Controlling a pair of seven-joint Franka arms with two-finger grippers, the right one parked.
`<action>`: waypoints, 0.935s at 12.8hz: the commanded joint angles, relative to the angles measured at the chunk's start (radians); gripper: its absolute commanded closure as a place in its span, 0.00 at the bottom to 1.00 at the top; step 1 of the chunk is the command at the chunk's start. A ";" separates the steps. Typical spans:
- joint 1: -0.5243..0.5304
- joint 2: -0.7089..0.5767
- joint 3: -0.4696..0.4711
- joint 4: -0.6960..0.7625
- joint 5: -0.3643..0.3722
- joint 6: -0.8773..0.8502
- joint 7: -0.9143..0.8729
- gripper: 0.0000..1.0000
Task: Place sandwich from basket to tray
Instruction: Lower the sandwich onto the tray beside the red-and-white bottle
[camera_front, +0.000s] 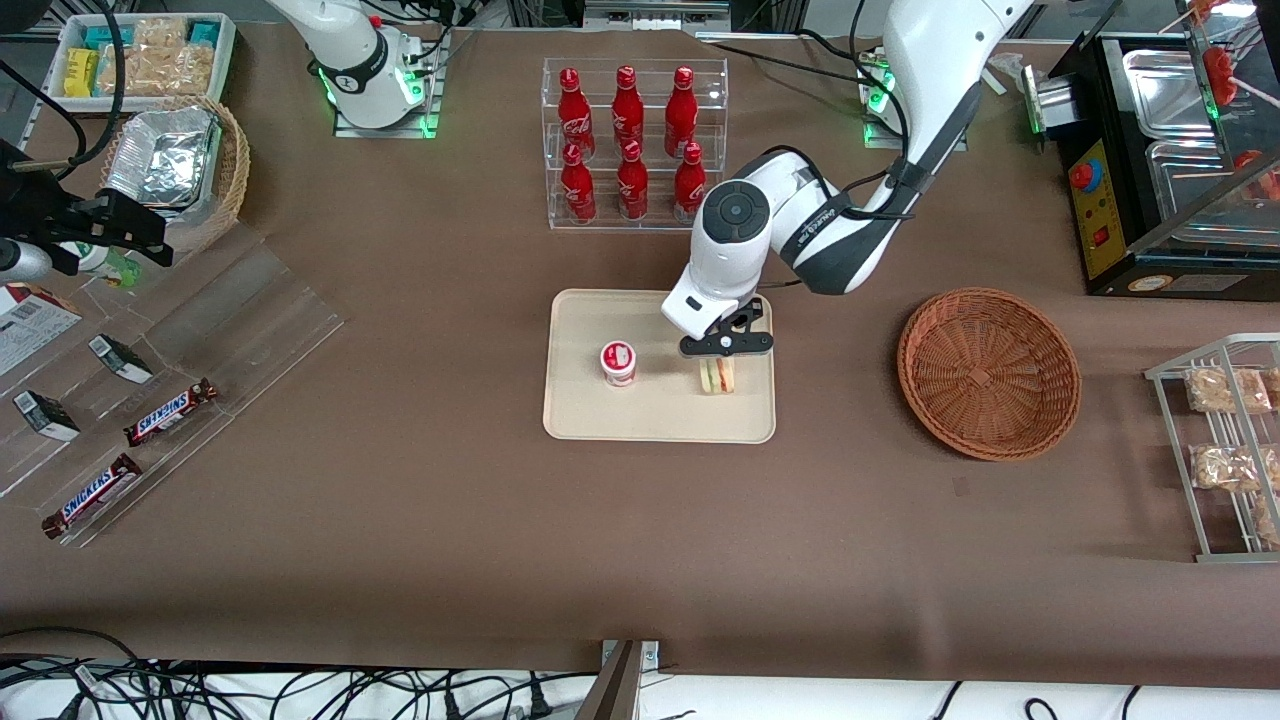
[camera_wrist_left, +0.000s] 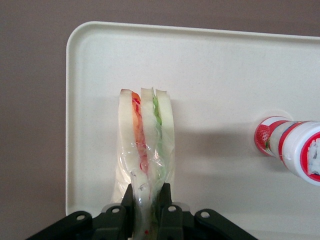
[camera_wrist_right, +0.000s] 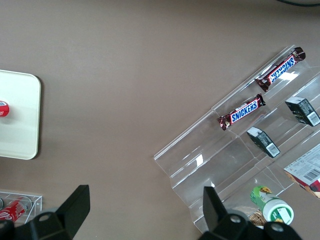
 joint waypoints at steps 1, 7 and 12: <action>-0.014 0.062 0.006 0.074 0.057 0.000 -0.027 0.78; -0.021 0.088 0.006 0.086 0.093 0.000 -0.056 0.78; -0.027 0.096 0.008 0.088 0.091 0.000 -0.056 0.76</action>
